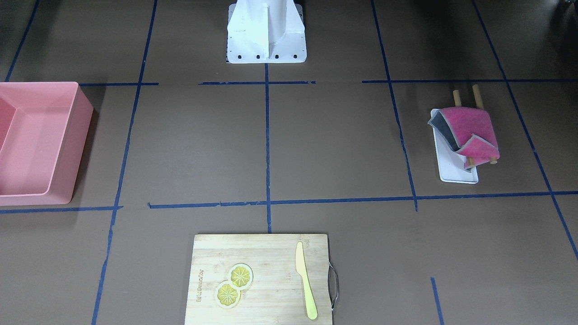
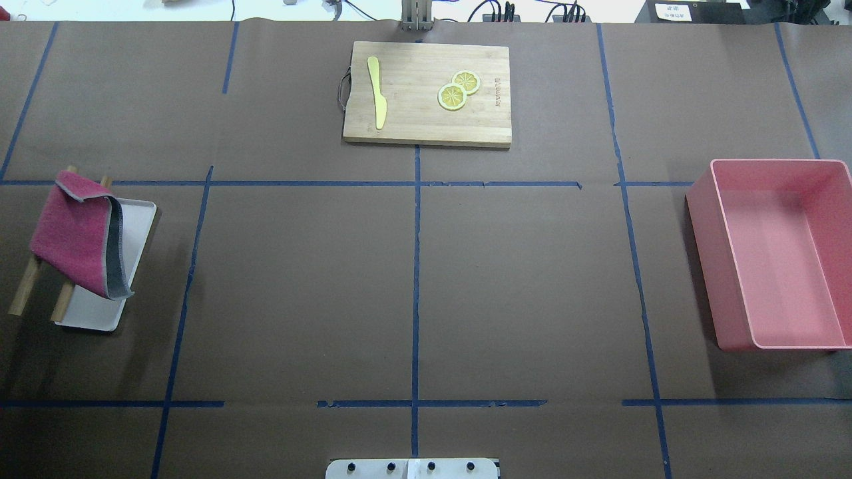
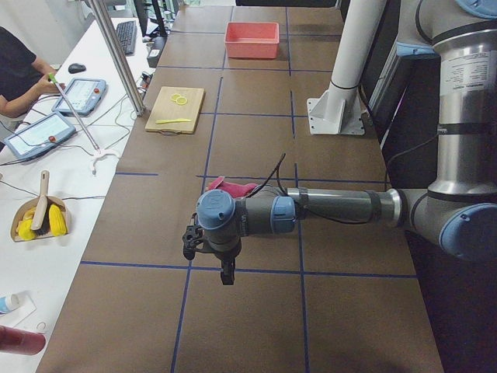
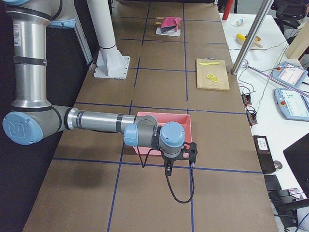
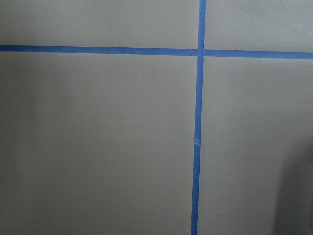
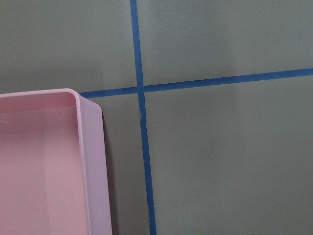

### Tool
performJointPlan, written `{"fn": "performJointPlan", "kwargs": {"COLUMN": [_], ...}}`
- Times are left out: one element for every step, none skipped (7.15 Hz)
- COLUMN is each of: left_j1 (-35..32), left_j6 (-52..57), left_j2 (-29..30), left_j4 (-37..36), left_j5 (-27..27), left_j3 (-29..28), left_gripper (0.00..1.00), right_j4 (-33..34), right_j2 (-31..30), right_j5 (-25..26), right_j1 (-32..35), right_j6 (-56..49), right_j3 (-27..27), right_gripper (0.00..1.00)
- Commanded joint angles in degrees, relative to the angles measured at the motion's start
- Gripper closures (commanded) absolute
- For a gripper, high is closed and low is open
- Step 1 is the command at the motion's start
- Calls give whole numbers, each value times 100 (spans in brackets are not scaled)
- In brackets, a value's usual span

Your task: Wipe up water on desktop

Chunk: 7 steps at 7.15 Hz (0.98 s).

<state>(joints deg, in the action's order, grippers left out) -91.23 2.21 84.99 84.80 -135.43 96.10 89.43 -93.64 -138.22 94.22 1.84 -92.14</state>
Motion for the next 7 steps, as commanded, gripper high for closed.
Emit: {"fn": "performJointPlan", "kwargs": {"left_j1": [0,0,0,9,9,9,9], "left_j6": [-10,-10,-10,-19,-10,16,25], "left_j2": [9,9,9,9,9,9,9], "left_j4": [10,10,10,10,10,10,10], "left_j5": [-1,-1,-1,-1,8,16,8], "left_j3": [-3,-3,-3,5,5,5,5], "left_gripper": [0,0,0,0,0,0,0], "right_j4": [-5,-5,-5,-5,-5,-5,-13], "right_j2": [30,30,30,30,39,56,74], "right_j5": [-12,-4,-4,-4,-4,-4,22], "right_j1": [0,-9,-9,-9,-9,-17,-70], "right_j6": [9,9,9,9,18,9,9], "right_j3": [11,29,29,29,29,29,12], "right_gripper": [0,0,0,0,0,0,0]}}
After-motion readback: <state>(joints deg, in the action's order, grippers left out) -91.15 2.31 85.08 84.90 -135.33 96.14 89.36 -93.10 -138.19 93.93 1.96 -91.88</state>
